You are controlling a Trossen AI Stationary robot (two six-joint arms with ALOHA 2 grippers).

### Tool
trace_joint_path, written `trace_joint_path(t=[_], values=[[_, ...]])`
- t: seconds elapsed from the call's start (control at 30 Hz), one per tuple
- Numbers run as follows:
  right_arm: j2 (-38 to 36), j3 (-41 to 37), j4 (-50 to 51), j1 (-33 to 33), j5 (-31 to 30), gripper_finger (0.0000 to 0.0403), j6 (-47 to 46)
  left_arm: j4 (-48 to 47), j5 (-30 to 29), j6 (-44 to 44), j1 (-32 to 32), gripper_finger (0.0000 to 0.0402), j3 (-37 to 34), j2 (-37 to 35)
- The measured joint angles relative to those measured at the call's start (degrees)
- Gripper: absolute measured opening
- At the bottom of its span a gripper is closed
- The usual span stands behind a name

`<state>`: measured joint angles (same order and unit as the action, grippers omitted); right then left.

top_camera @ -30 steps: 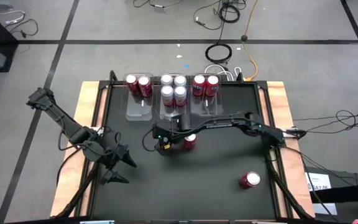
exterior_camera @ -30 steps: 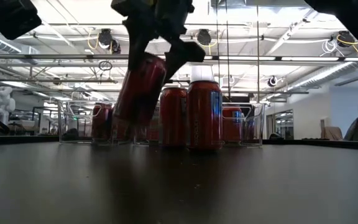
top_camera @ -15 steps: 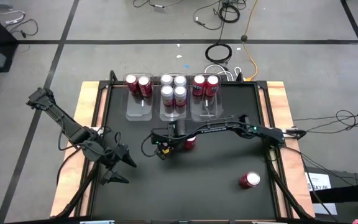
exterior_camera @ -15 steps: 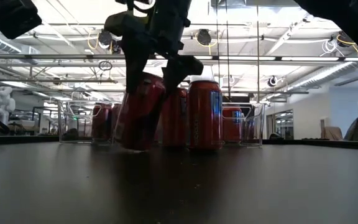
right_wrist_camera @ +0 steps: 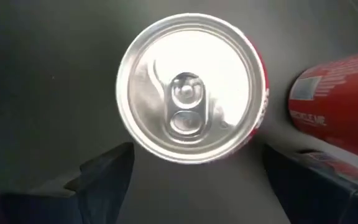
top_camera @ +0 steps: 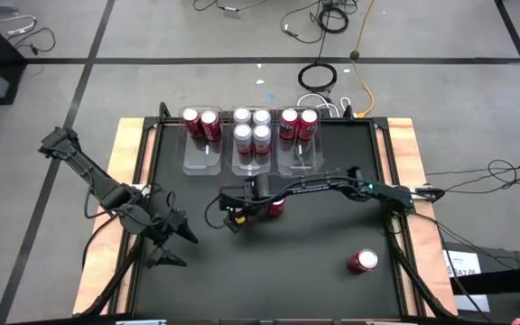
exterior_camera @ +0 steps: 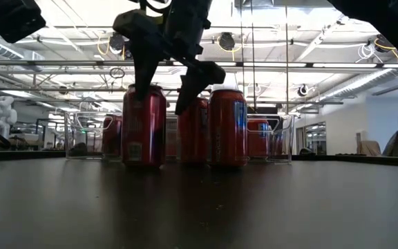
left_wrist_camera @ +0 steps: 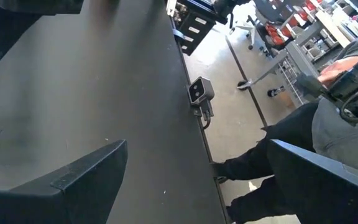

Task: Sort soda cans
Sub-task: Move the bottom red soda can to the center of the table

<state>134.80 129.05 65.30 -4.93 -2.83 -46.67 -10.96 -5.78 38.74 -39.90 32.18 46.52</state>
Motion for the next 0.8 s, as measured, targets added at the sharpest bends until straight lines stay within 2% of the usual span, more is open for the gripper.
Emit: trace_joint_path(t=[0.37, 0.6, 0.67, 0.8], values=[[-0.4, 0.0, 0.3, -0.3, 0.2, 0.0348, 0.9, 0.0, 0.2, 0.0, 0.0, 0.0396, 0.0, 0.0], [-5.3, -0.1, 2.9, -2.1, -0.3, 0.0348, 2.1, 0.0, 0.2, 0.0, 0.0, 0.0396, 0.0, 0.0], [-7.2, -0.1, 4.7, -3.1, -2.2, 0.0348, 2.2, 0.0, 0.2, 0.0, 0.0, 0.0396, 0.0, 0.0], [-12.2, -0.1, 12.9, -6.8, -9.9, 0.0348, 0.8, 0.0, 0.2, 0.0, 0.0, 0.0396, 0.0, 0.0]])
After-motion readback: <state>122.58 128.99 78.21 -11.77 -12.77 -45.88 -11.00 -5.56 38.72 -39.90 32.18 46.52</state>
